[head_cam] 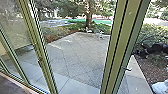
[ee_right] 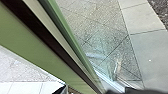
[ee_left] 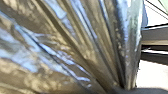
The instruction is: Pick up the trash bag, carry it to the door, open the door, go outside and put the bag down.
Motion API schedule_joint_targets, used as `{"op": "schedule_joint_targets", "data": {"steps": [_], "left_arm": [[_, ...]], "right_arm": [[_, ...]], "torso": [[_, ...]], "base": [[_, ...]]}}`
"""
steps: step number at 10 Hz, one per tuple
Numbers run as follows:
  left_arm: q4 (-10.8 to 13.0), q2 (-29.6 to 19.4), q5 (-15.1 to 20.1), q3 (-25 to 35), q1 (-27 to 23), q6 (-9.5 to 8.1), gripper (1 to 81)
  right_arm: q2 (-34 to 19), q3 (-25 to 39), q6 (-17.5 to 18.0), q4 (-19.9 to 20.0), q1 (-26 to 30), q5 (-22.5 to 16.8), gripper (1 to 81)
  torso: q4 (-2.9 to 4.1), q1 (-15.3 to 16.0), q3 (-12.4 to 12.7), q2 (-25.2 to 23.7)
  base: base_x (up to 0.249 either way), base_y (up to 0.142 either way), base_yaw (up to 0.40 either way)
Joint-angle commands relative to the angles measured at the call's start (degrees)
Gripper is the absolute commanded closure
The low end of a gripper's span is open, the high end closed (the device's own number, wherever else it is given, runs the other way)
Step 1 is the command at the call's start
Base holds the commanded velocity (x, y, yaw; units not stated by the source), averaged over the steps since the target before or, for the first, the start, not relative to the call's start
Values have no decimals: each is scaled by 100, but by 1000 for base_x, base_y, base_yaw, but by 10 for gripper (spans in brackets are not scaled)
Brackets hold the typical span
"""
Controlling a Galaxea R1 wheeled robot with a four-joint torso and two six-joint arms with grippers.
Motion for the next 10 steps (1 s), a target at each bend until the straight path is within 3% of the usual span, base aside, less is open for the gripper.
{"op": "schedule_joint_targets", "data": {"steps": [1, 6, 10], "left_arm": [[-107, 13, 446, 12, -163, -2, 811], [-222, -5, 454, 12, -207, -2, 811], [-257, -31, 445, 12, -224, -11, 811]], "right_arm": [[-110, 88, -165, -771, 1034, -74, 10], [-75, 18, -298, -2171, 1262, -39, 10], [188, -446, -534, -2443, 1149, -12, 10]], "torso": [[0, 0, 0, 0], [0, 2, 0, 0], [0, 2, 0, 0]], "base": [[0, 0, 0], [0, 0, 0], [0, 0, 0]]}}
